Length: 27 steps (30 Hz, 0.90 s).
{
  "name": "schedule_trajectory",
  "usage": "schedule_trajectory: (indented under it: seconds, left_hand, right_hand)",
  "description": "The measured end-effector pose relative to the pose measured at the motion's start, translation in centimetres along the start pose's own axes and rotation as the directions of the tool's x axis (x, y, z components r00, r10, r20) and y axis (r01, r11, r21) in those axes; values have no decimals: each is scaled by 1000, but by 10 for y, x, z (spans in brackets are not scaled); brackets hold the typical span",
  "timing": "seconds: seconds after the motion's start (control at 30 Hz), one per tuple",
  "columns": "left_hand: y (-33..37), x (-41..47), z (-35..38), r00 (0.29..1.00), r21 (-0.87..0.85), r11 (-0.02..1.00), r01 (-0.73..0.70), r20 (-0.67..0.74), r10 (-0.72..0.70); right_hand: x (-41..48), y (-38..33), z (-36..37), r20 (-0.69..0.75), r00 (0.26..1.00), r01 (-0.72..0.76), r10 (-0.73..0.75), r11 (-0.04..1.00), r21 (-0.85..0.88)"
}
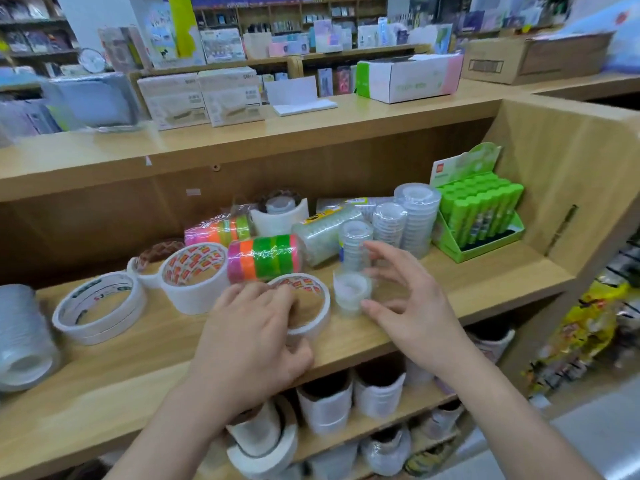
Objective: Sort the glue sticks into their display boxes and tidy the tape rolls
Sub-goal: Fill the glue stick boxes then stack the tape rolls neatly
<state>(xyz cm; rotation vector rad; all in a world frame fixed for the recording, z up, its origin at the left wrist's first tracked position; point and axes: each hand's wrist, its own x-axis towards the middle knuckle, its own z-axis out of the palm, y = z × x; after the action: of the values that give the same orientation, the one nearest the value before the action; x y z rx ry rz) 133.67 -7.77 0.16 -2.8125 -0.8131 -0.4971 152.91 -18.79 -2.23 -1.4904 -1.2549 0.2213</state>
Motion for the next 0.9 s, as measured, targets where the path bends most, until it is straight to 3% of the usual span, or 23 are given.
schedule_trajectory:
  seconds: [0.1, 0.17, 0.23, 0.3, 0.37, 0.5, 0.73, 0.9]
  left_hand:
    - [9, -1, 4, 995, -110, 994, -20, -97, 9]
    - [19, 5, 6, 987, -200, 978, -49, -161, 17]
    - [35, 14, 6, 974, -237, 965, -113, -219, 60]
    - [54, 27, 11, 958, -174, 963, -208, -236, 164]
    - [70, 42, 22, 956, -77, 967, -244, -186, 226]
    - [83, 68, 38, 990, 50, 993, -109, -88, 113]
    - [95, 84, 45, 979, 167, 982, 85, -195, -52]
    - [115, 88, 42, 942, 94, 983, 157, -313, -120]
  right_hand:
    - [-3, 0, -28, -172, 984, 7, -54, 966, -259]
    - [-1, 7, -58, -259, 965, -96, -40, 865, -493]
    - [5, 22, -82, -237, 970, -202, 53, 715, -669]
    - [11, 36, -92, -169, 972, -234, 163, 631, -740]
    - [16, 46, -95, -104, 977, -198, 185, 620, -759]
    - [23, 53, -103, -54, 997, -83, 63, 662, -745]
    - [3, 61, -109, 57, 990, 136, -130, 751, -647]
    - [-8, 67, -119, 90, 975, 217, -205, 763, -609]
